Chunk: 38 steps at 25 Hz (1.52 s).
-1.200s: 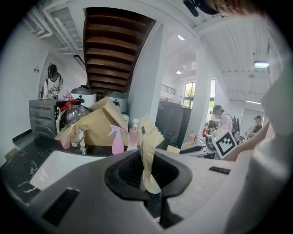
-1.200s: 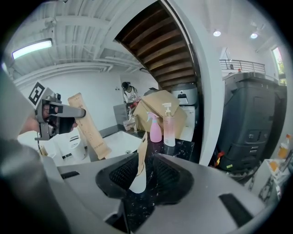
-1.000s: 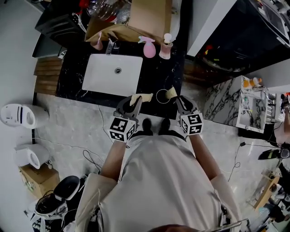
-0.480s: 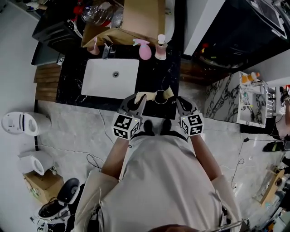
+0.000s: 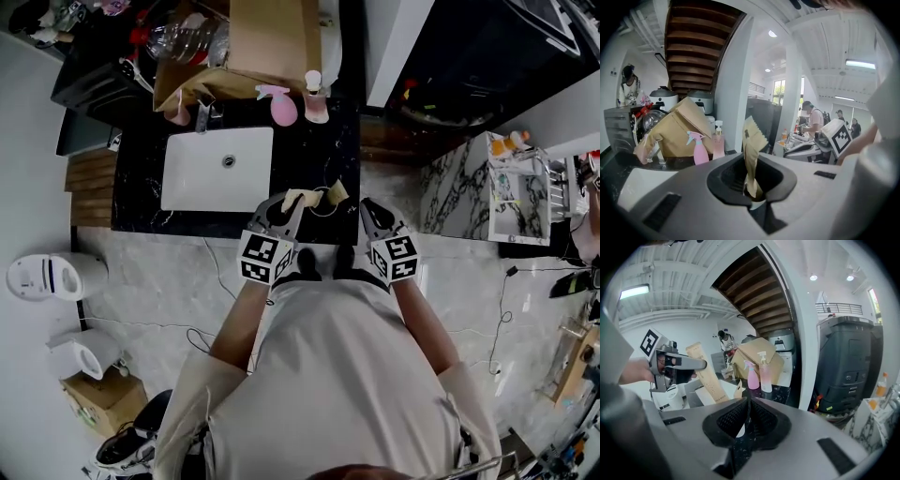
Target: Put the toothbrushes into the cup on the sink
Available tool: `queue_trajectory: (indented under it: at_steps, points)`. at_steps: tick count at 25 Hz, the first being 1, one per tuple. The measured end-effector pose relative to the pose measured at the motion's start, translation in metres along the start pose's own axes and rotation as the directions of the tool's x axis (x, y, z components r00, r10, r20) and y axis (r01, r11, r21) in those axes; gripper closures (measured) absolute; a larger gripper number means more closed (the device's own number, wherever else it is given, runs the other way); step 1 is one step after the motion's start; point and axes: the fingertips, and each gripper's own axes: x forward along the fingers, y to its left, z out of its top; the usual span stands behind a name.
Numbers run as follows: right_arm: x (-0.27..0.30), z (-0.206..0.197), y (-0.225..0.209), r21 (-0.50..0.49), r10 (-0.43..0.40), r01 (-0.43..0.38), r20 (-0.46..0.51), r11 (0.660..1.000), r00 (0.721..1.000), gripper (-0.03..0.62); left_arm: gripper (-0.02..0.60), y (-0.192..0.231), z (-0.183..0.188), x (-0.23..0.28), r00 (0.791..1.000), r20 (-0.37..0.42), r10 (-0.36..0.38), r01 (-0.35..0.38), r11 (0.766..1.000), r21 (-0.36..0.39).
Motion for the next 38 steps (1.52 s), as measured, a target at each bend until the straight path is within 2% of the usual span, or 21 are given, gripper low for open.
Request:
queue_trajectory:
  at_steps: [6,14,19,31,35,38]
  points:
    - [-0.003,-0.006,-0.007,0.023,-0.020,0.020,-0.013,1.000,1.000,0.551,0.548,-0.001,-0.017,0.019,0.999,-0.045,0.010,-0.007,0.998,0.057]
    - [-0.006,-0.010,-0.013,0.047,-0.051,0.052,-0.028,0.998,0.998,0.551,0.548,0.003,-0.038,0.036,0.997,-0.081,0.013,-0.009,0.999,0.048]
    - [-0.008,-0.006,-0.017,0.063,-0.069,0.070,-0.026,0.996,0.997,0.551,0.546,0.000,-0.051,0.047,0.994,-0.108,0.020,-0.010,0.996,0.092]
    - [-0.009,-0.009,-0.013,0.077,-0.080,0.083,-0.042,0.994,0.996,0.551,0.543,0.000,-0.075,0.064,0.987,-0.155,0.041,-0.026,0.995,0.097]
    - [-0.010,-0.012,-0.010,0.077,-0.077,0.081,-0.050,0.994,0.996,0.551,0.526,0.002,-0.082,0.067,0.986,-0.157,0.047,-0.033,0.995,0.093]
    - [-0.013,-0.013,-0.009,0.073,-0.079,0.083,-0.053,0.994,0.995,0.551,0.482,0.003,-0.087,0.069,0.986,-0.159,0.050,-0.037,0.996,0.081]
